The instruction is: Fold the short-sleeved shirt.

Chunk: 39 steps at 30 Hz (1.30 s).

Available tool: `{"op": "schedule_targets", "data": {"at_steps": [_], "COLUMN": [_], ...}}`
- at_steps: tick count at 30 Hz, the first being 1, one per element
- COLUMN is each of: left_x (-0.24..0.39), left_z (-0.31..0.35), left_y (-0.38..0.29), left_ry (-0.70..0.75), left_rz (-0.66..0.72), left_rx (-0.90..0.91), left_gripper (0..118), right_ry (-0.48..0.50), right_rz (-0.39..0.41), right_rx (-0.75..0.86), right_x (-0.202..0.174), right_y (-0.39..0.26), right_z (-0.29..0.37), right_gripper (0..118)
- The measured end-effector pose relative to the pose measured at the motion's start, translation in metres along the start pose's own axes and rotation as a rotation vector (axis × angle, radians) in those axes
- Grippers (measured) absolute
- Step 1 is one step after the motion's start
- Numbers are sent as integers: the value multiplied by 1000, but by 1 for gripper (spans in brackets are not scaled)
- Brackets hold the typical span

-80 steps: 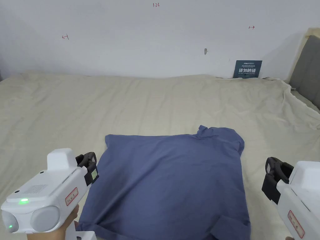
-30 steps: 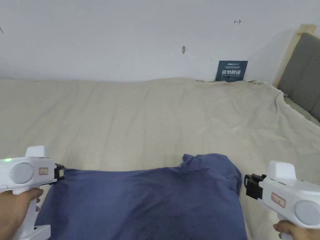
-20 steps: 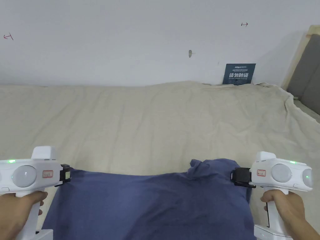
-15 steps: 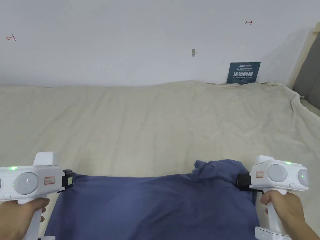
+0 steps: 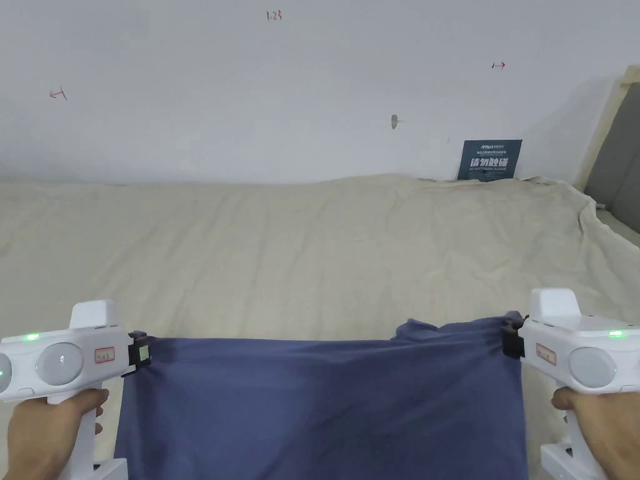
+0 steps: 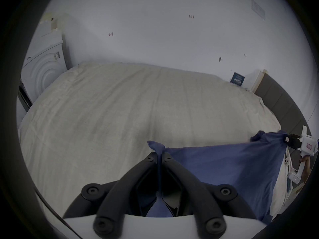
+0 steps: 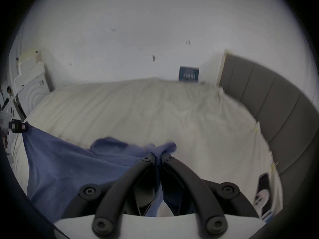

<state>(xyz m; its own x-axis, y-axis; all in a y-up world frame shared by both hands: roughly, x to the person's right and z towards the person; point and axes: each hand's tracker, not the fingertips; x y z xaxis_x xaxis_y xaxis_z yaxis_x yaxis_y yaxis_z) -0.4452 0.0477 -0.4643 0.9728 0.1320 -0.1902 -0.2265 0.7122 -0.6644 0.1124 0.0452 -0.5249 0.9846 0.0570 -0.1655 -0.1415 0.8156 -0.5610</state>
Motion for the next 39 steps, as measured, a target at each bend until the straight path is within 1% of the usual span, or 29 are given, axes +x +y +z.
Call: {"op": "schedule_targets", "data": {"at_steps": [3,8,9,14,18,22,25,31,33,35,37,39], "left_x": [-1,-1,-1,-4,3,16,27,47,51,56,58,60], "left_z": [37,107,121,176,211,241,254,263,266,265,259,249], "left_y": [12,41,48,85,124,168,201,267,282,291,295,293], "left_ry": [5,1,1,3,20,21,45,98,101,105,103,106], "left_rz": [19,3,-4,-1,-39,-52,-73,-117,-126,-132,-135,-141], "left_rx": [67,188,221,328,404,498,551,630,653,658,665,670], "left_gripper": [1,1,1,1,1,1,1,1,1,1,1,1], "right_ry": [6,-3,4,10,-19,-76,-120,-149,-158,-154,-166,-163], "right_rz": [34,87,72,49,76,128,162,156,153,147,158,155], "right_rx": [85,218,251,386,483,557,611,683,679,692,704,711], "right_x": [-3,-10,-9,-11,-15,-19,-14,-4,-2,1,2,3], "right_y": [25,65,73,115,154,199,233,303,324,334,338,332], "right_z": [44,113,127,186,221,243,243,244,246,245,240,233], "right_gripper": [4,4,4,4,4,4,4,4,4,4,4,4]}}
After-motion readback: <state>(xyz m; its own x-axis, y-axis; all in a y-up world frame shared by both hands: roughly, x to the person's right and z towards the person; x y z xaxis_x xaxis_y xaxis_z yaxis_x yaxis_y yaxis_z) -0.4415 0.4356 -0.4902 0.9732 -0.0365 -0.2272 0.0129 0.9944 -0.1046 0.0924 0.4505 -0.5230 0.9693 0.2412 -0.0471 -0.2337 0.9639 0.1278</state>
